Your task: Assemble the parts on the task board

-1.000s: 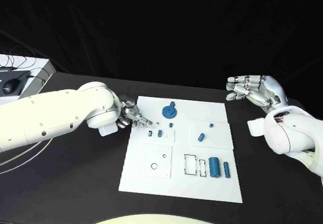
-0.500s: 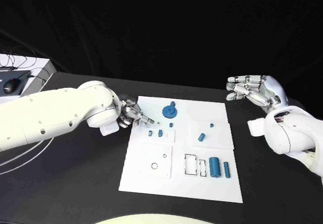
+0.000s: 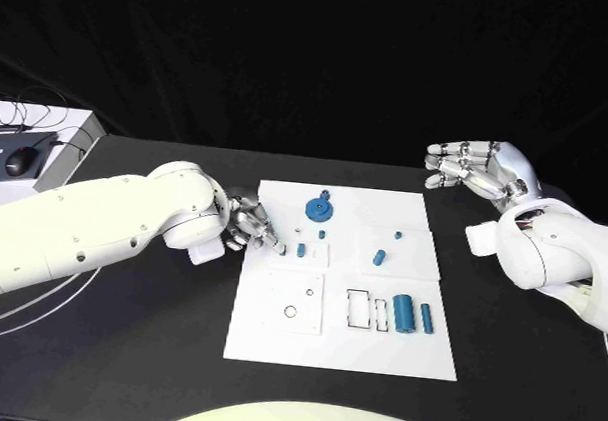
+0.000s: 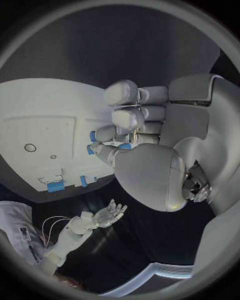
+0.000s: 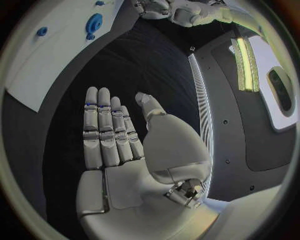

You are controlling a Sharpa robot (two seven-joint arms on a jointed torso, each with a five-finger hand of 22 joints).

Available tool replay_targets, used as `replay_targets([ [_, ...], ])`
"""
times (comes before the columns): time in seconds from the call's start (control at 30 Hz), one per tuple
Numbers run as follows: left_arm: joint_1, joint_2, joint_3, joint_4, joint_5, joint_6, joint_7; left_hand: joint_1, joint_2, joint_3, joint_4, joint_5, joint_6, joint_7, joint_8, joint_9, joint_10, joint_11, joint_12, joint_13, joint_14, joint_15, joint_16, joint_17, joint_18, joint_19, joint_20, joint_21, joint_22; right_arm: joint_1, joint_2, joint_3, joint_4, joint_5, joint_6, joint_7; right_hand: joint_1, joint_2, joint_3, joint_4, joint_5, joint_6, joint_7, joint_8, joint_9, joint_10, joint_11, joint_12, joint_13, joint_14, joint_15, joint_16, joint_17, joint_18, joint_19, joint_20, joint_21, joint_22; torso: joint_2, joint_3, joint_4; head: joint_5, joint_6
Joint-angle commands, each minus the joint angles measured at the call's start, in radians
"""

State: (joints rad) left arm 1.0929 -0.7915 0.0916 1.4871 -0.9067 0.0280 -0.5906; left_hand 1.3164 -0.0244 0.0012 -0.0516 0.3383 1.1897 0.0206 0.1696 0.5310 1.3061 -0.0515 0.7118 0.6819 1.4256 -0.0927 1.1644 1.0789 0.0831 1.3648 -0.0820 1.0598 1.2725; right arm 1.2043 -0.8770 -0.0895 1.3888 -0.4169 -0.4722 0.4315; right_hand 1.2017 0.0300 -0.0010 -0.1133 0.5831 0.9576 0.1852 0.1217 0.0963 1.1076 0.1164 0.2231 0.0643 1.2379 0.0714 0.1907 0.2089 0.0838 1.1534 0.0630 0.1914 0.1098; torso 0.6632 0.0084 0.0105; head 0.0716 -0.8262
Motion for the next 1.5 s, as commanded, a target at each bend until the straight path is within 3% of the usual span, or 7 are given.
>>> replay_targets([
  [0.03,-0.004,0.001,0.001,0.004,-0.011,0.035,0.024,-0.009,-0.007,0.011,-0.002,-0.004,0.010,-0.001,-0.003,-0.021,-0.005,-0.001,0.001,-0.002,-0.002,0.000,-0.005,0.003,0.014,-0.008,0.000,-0.004,0.002,-0.001,0.000,0.000,0.001,-0.004,0.009,0.009,-0.003,-0.007,0.007,-0.001,0.003,-0.003,0.001,0.001,-0.001,0.003,0.000,-0.007,-0.001,-0.003,0.000,-0.001,-0.001,-0.014,-0.006,-0.004,0.004,-0.001,0.000,-0.0008,0.0000,0.000,0.000],
  [0.43,-0.012,0.006,0.001,-0.002,-0.007,0.029,0.025,-0.028,0.014,0.009,0.012,-0.004,0.005,-0.003,0.005,-0.029,-0.002,-0.002,-0.001,-0.003,-0.001,0.000,-0.004,0.008,0.014,-0.007,-0.001,-0.003,0.004,-0.001,0.000,0.000,0.000,-0.004,0.008,0.008,-0.003,-0.007,0.007,-0.001,0.003,-0.003,0.001,0.001,-0.001,0.003,0.000,-0.007,-0.001,-0.003,0.000,-0.001,-0.001,-0.014,-0.006,-0.004,0.004,-0.001,0.000,0.0000,-0.0003,-0.001,-0.001],
  [0.77,-0.012,0.008,0.001,-0.012,-0.006,0.023,0.024,-0.036,0.059,0.020,0.034,-0.003,-0.018,-0.002,0.024,-0.016,-0.001,-0.001,-0.005,-0.004,-0.001,0.000,-0.004,0.013,0.014,-0.007,0.000,-0.005,0.005,-0.001,0.000,0.000,-0.001,-0.004,0.009,0.008,-0.004,-0.005,0.010,-0.002,0.004,-0.002,0.001,0.001,-0.001,0.003,0.000,-0.008,-0.001,-0.003,0.000,-0.002,-0.002,-0.014,-0.006,-0.004,0.005,-0.001,0.000,0.0004,-0.0007,-0.002,-0.002],
  [1.07,-0.012,0.010,0.001,-0.020,-0.005,0.020,0.021,-0.033,0.082,0.040,0.035,-0.001,-0.032,0.000,0.037,-0.006,0.000,0.000,-0.006,-0.005,-0.001,0.001,-0.005,0.016,0.014,-0.007,0.001,-0.005,0.007,-0.002,0.001,0.000,-0.001,-0.004,0.009,0.007,-0.004,-0.005,0.010,-0.002,0.004,-0.002,0.001,0.001,-0.001,0.003,0.000,-0.008,-0.001,-0.003,0.000,-0.002,-0.002,-0.014,-0.006,-0.004,0.005,-0.001,0.000,0.0006,-0.0004,-0.002,-0.004],
  [1.5,-0.012,0.013,0.001,-0.025,-0.005,0.004,0.022,-0.044,0.097,0.074,0.027,0.000,-0.046,0.003,0.052,0.005,0.000,0.001,-0.006,-0.005,0.000,0.002,-0.004,0.021,0.016,-0.006,0.003,-0.006,0.008,-0.003,0.001,0.000,-0.002,-0.004,0.010,0.007,-0.005,-0.004,0.013,-0.003,0.004,-0.002,0.001,0.001,-0.002,0.004,0.000,-0.009,-0.001,-0.003,0.000,-0.002,-0.002,-0.014,-0.007,-0.004,0.005,-0.001,0.001,0.0000,-0.0004,-0.003,-0.004],
])
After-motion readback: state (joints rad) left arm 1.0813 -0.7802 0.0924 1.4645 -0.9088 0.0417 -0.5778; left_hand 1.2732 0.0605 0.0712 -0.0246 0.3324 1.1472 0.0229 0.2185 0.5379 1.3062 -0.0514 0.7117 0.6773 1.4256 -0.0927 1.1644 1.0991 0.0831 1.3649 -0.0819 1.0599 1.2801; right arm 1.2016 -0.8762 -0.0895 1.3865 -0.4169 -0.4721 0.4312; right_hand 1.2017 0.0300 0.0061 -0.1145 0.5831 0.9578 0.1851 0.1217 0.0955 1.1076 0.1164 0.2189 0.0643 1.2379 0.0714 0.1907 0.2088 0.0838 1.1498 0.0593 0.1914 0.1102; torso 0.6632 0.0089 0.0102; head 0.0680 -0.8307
